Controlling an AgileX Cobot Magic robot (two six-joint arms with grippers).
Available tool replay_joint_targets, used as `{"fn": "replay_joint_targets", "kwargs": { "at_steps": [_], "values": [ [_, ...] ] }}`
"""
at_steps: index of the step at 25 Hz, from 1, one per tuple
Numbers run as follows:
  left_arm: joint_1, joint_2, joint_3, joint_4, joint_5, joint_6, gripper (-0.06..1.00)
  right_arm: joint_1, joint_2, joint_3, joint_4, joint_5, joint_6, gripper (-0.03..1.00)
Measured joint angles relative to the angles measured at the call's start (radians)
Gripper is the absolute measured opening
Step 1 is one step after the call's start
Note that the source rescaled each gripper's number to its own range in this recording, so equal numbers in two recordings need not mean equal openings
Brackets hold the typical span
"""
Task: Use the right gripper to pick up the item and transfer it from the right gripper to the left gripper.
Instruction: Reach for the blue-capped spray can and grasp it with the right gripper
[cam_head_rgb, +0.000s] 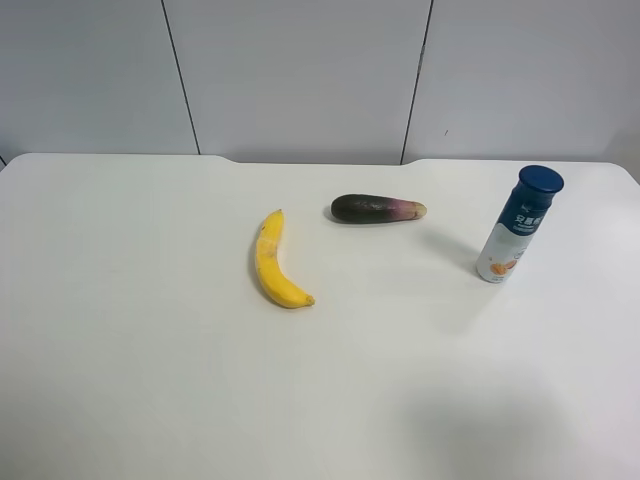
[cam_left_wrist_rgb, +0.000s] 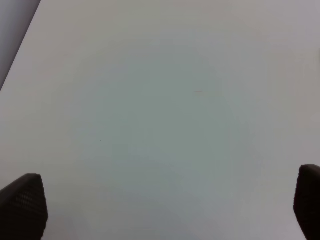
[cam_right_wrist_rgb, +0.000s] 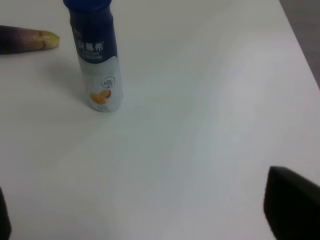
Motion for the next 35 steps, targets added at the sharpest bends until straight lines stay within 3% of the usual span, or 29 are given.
{"fn": "replay_joint_targets", "kwargs": {
  "at_steps": [15,29,35],
  "values": [
    [0.000,0.000,0.000,0.000,0.000,0.000,1.00,0.000,0.035,-0.015,0.000,0.013,-0.001,1.00],
    [0.000,0.000,0.000,0.000,0.000,0.000,1.00,0.000,0.663,-0.500,0.001,0.074,-0.016,1.00],
    [0.000,0.000,0.000,0.000,0.000,0.000,1.00,0.070,0.891,-0.682,0.005,0.113,0.021,1.00]
  ]
}}
